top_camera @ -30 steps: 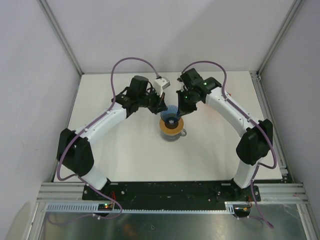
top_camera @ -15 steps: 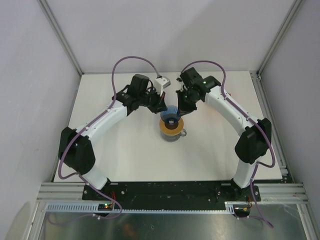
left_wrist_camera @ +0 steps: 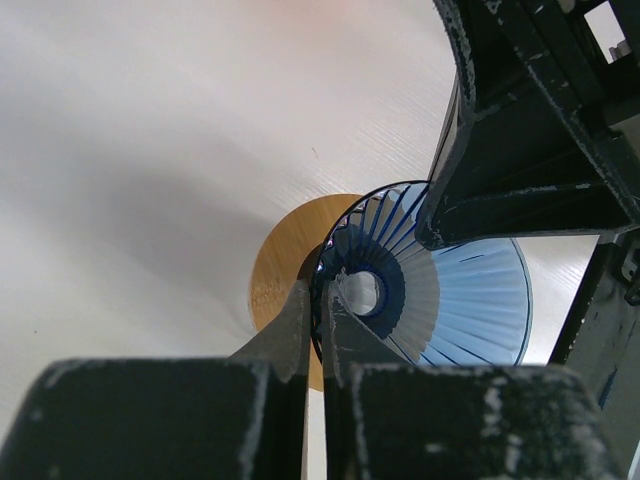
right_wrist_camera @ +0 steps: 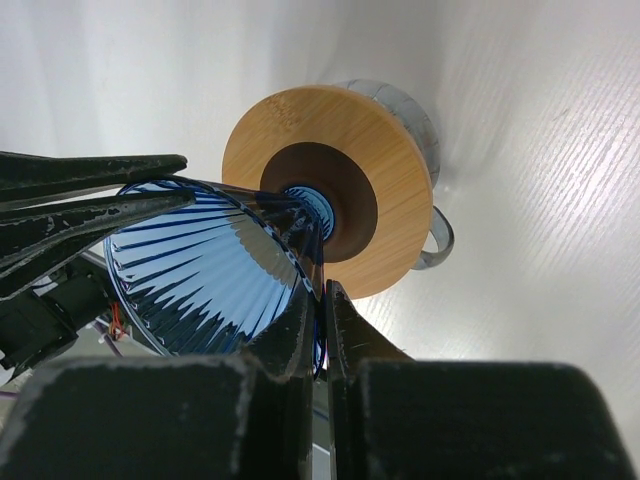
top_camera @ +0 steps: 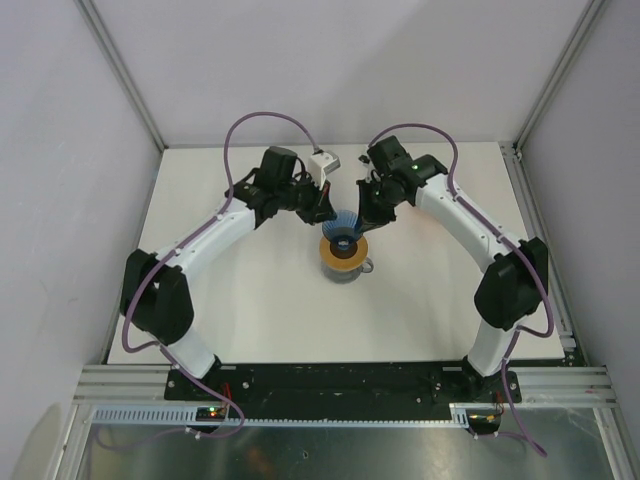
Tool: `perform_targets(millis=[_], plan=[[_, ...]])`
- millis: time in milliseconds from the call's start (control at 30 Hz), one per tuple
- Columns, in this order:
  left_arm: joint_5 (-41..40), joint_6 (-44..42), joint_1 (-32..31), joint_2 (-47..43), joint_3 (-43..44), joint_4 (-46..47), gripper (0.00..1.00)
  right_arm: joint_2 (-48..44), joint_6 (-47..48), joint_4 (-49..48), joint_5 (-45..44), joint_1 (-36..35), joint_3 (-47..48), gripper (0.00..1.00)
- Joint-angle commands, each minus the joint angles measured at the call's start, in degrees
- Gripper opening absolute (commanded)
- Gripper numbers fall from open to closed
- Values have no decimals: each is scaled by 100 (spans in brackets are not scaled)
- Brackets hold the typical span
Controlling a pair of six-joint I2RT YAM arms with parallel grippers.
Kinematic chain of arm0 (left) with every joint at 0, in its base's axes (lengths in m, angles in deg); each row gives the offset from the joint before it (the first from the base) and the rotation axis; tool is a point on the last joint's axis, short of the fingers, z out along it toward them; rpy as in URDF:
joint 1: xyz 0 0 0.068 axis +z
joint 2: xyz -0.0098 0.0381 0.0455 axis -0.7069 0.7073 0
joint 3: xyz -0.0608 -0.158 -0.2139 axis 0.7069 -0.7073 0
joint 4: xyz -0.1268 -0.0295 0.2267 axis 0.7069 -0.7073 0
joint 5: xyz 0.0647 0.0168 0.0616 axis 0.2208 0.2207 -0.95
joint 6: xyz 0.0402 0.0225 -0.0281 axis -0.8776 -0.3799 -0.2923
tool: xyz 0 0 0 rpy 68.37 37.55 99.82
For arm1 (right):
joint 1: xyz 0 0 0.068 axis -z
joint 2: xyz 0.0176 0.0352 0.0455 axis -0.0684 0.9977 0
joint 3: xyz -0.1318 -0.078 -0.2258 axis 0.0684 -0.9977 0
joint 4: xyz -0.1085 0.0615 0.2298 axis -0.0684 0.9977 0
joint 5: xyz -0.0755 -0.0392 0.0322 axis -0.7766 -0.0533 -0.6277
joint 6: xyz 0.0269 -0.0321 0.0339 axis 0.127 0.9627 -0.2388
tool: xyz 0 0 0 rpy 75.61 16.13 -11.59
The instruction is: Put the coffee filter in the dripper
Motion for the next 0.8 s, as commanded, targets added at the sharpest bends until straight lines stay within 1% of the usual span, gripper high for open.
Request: perform_targets(millis=[0, 133, 300, 767], plan=[[-154, -199, -166, 432, -582, -1286, 0, 170, 230, -313, -333, -185, -379, 0], [-323, -292, -186, 342, -731, -1246, 0, 40, 240, -457, -582, -308, -515, 0], [-300, -247, -186, 365, -911, -1131, 0, -45, 211, -610, -764, -345, -721, 0], [-346, -197, -182, 426, -1065, -973, 0, -122, 192, -881, -678, -286, -1194, 0]])
